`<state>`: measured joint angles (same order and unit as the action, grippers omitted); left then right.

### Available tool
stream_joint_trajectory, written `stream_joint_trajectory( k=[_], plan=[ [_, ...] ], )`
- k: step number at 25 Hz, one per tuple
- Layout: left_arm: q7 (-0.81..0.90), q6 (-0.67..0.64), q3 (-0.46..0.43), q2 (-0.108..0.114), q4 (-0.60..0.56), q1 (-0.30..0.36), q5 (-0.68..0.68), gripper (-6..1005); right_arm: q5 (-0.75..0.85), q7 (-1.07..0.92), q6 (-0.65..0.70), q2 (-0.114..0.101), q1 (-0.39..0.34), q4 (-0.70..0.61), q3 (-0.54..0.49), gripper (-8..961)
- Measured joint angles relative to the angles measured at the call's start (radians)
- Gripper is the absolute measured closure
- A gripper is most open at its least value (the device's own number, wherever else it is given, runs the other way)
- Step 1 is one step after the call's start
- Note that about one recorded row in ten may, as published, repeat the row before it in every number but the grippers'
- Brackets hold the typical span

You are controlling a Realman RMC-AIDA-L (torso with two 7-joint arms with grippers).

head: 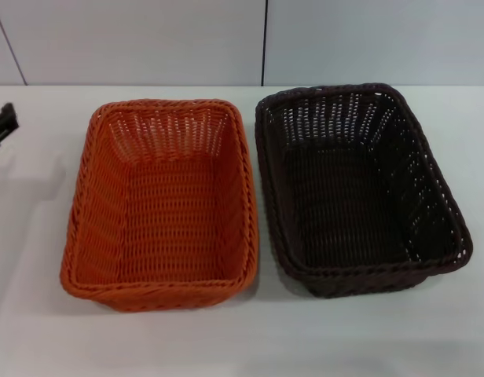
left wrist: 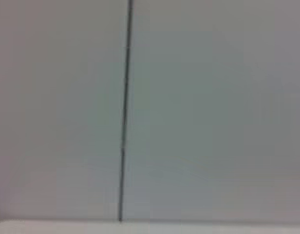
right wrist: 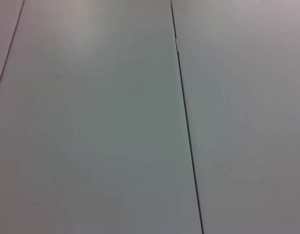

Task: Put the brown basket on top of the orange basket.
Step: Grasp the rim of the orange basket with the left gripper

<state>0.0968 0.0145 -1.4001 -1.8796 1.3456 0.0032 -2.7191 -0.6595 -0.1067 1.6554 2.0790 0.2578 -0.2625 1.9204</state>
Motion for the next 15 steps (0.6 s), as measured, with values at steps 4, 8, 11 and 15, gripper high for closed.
stream_joint_trajectory(
  k=[4,8,11,15],
  plan=[
    [-0.046,0.285,-0.058,-0.033,0.177,0.011,-0.037,186,0.0,0.005,-0.014,0.0,0.0,0.001,0.0,211],
    [-0.246,0.824,-0.206,-0.176,0.421,-0.035,-0.046,186,0.0,0.005,-0.029,-0.001,0.004,0.0,0.0,211],
    [-0.238,0.936,-0.179,-0.179,0.478,-0.064,-0.052,186,0.0,0.005,-0.034,-0.002,0.007,0.002,0.001,212],
    [-0.233,0.955,-0.171,-0.179,0.48,-0.074,-0.053,186,0.0,0.005,-0.037,-0.002,0.007,0.002,0.002,212]
  ],
)
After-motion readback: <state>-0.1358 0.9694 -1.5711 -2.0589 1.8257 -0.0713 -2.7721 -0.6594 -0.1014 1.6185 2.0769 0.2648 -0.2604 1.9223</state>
